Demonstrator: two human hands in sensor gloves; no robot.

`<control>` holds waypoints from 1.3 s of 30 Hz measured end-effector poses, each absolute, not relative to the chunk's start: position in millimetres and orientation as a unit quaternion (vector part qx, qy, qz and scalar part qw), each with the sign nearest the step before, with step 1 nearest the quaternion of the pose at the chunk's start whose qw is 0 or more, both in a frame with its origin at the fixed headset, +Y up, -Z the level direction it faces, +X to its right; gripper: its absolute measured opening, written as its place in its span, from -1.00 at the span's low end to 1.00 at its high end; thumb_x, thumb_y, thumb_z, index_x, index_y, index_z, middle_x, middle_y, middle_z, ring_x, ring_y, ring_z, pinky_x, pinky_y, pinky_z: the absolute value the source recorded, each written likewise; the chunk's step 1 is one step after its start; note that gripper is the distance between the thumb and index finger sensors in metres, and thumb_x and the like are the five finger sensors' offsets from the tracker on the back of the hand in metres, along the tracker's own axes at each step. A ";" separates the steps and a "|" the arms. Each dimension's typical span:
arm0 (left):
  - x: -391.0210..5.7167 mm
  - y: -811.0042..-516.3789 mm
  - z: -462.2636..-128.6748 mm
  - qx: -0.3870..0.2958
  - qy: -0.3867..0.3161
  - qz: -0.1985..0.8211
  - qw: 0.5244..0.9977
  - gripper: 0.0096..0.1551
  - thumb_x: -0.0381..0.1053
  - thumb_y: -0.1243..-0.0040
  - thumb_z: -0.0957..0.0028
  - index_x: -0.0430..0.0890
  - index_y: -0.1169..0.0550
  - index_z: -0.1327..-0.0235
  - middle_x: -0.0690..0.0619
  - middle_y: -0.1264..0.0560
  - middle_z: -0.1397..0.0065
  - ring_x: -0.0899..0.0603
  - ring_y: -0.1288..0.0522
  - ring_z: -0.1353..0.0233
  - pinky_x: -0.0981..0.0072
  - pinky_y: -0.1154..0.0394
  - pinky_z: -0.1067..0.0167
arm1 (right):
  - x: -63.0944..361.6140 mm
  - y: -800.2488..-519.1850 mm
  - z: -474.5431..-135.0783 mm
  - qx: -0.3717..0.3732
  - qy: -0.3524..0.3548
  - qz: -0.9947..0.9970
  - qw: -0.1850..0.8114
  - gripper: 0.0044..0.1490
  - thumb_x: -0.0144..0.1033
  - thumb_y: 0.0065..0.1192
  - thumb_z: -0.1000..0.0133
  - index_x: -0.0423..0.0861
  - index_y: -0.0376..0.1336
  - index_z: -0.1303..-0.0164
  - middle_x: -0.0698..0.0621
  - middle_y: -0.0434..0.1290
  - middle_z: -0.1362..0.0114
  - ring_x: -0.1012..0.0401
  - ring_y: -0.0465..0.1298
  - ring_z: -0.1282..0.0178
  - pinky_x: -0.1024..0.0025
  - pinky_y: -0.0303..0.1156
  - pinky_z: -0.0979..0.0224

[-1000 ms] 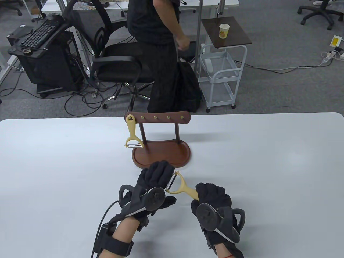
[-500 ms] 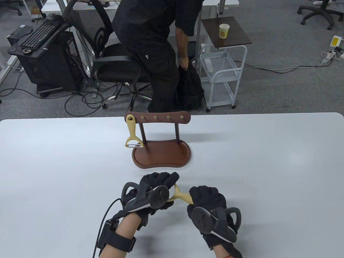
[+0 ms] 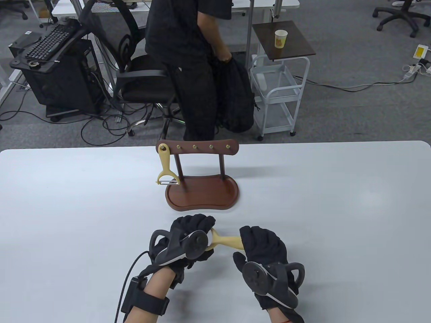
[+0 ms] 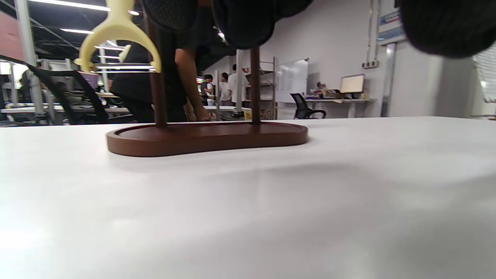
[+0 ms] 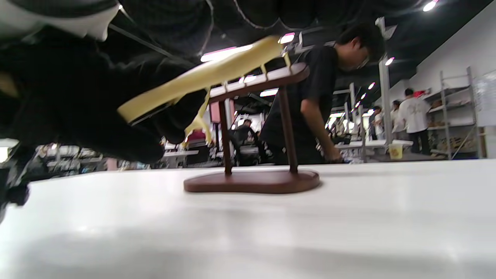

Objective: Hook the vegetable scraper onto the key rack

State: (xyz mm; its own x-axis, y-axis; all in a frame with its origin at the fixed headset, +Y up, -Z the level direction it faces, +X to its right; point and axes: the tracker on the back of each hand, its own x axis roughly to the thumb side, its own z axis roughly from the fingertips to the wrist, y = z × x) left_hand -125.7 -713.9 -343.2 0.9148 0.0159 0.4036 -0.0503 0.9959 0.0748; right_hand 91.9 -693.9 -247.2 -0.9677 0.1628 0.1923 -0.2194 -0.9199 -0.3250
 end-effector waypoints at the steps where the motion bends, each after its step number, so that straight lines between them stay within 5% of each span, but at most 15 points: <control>1: -127.9 -713.6 -344.4 0.045 -0.199 0.021 0.979 0.12 0.45 -0.31 0.25 0.32 0.06 -0.44 0.30 -0.09 -0.56 -0.04 -0.28 -0.59 -0.16 -0.22 -0.58 | 94.5 -692.9 -246.0 0.074 -0.184 0.974 0.106 -0.01 0.14 0.14 -0.18 -0.10 -0.08 -0.69 -0.18 -0.02 -0.71 -0.16 0.05 -0.62 -0.21 0.06 -0.61; 21: -159.1 -695.4 -404.6 0.115 0.042 0.207 0.971 0.17 0.56 -0.22 0.23 0.14 0.03 -0.48 0.14 -0.13 -0.54 -0.16 -0.29 -0.54 -0.15 -0.26 -0.51 | 127.8 -707.7 -246.8 0.000 -0.167 0.966 0.198 -0.05 0.16 0.04 -0.21 -0.10 -0.08 -0.69 -0.18 -0.02 -0.72 -0.17 0.05 -0.63 -0.21 0.05 -0.61; 39: -140.6 -693.4 -453.5 0.114 0.138 0.177 0.968 0.18 0.59 -0.18 0.21 0.05 0.01 -0.48 0.07 -0.15 -0.51 -0.20 -0.32 -0.50 -0.15 -0.28 -0.46 | 130.8 -713.7 -249.4 -0.005 -0.147 0.967 0.206 -0.05 0.16 0.04 -0.22 -0.10 -0.08 -0.69 -0.18 -0.02 -0.72 -0.18 0.05 -0.62 -0.21 0.06 -0.61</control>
